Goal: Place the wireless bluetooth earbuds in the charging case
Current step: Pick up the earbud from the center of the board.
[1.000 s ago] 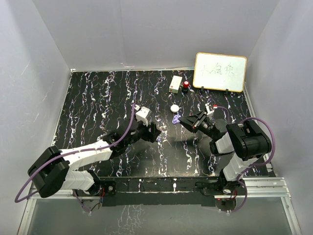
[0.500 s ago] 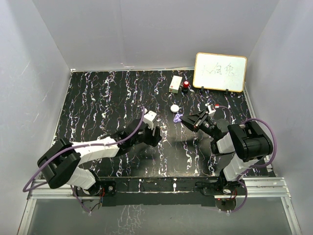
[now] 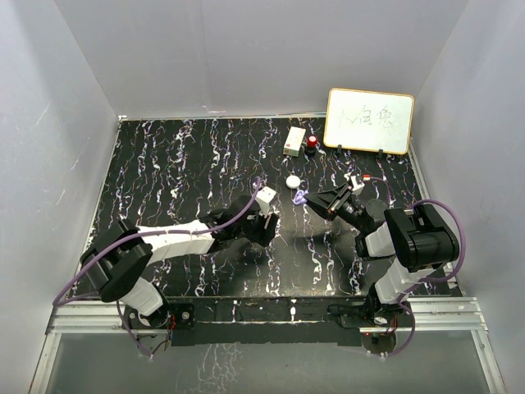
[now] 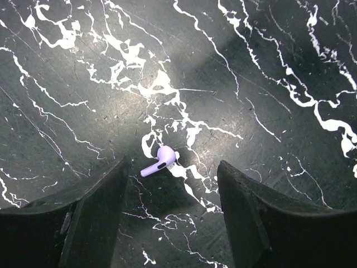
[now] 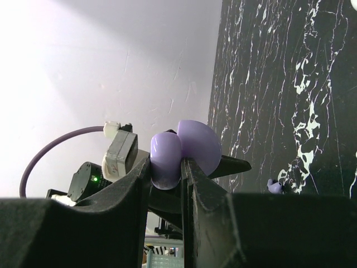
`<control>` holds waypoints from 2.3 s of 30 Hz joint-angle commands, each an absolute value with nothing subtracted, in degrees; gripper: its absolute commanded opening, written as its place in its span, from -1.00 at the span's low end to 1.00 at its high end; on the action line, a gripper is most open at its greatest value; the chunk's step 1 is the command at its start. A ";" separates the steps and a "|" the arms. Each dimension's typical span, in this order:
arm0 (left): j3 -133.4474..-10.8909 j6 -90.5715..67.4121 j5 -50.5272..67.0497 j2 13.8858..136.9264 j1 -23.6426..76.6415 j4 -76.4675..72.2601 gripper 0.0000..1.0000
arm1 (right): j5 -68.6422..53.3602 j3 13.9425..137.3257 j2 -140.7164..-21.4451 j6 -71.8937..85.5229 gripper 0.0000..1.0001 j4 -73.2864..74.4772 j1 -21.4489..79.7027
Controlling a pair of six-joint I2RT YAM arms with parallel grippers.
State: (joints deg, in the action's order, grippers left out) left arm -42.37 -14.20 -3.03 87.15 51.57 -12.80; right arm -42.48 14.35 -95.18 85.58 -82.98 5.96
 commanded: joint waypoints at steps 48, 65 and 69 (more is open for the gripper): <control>-55.34 -7.65 -8.24 100.31 53.98 2.13 -0.03 | -43.94 13.32 -92.64 85.78 -1.00 -92.81 3.53; -56.34 -9.62 -8.29 100.52 54.19 6.19 -0.24 | -44.03 13.03 -92.34 85.87 -1.00 -92.90 3.29; -56.58 -9.76 -8.00 100.80 54.11 6.56 -0.33 | -44.03 13.05 -92.17 85.96 -1.00 -92.90 3.22</control>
